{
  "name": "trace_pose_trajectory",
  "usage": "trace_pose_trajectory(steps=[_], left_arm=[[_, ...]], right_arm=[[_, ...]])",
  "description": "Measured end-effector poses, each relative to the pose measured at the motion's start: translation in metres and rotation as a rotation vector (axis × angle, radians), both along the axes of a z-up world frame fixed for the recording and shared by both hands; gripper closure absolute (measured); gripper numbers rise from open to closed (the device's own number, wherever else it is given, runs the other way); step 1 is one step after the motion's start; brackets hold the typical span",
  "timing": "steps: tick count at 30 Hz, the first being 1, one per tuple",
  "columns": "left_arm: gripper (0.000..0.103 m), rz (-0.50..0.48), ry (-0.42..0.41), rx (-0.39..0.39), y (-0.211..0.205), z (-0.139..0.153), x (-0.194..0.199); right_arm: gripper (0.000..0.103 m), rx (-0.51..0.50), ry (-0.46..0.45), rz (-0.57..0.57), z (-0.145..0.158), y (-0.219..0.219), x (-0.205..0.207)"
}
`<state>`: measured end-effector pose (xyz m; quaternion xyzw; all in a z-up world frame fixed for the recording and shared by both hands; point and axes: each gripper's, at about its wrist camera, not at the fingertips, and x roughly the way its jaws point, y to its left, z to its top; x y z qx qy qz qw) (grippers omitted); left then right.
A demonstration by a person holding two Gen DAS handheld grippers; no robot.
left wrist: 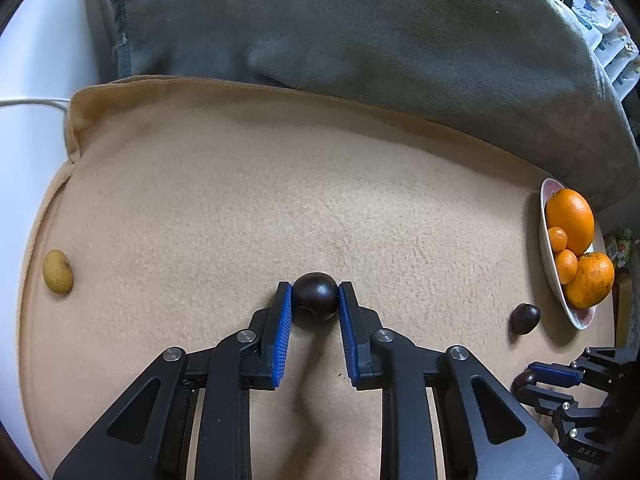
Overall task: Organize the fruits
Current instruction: 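Close the left gripper on a dark grape while the right grips another dark grape, then carry the dark grapes in both grippers over the plate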
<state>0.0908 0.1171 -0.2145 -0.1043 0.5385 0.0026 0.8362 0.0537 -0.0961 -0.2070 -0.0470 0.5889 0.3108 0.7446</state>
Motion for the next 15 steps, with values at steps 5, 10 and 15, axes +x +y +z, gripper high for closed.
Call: trace_pose_trajectory(steps=[5, 10, 15], left_arm=[[0.082, 0.000, -0.011, 0.000, -0.009, 0.007, -0.004], [0.082, -0.009, -0.022, -0.010, -0.014, 0.018, -0.008], [0.082, -0.030, -0.032, -0.022, -0.023, 0.028, -0.003]], right_arm=[[0.080, 0.018, -0.015, -0.006, 0.009, -0.005, 0.000], [0.080, 0.038, -0.039, -0.027, 0.025, -0.017, 0.005], [0.080, 0.057, -0.060, -0.058, 0.039, -0.032, 0.008]])
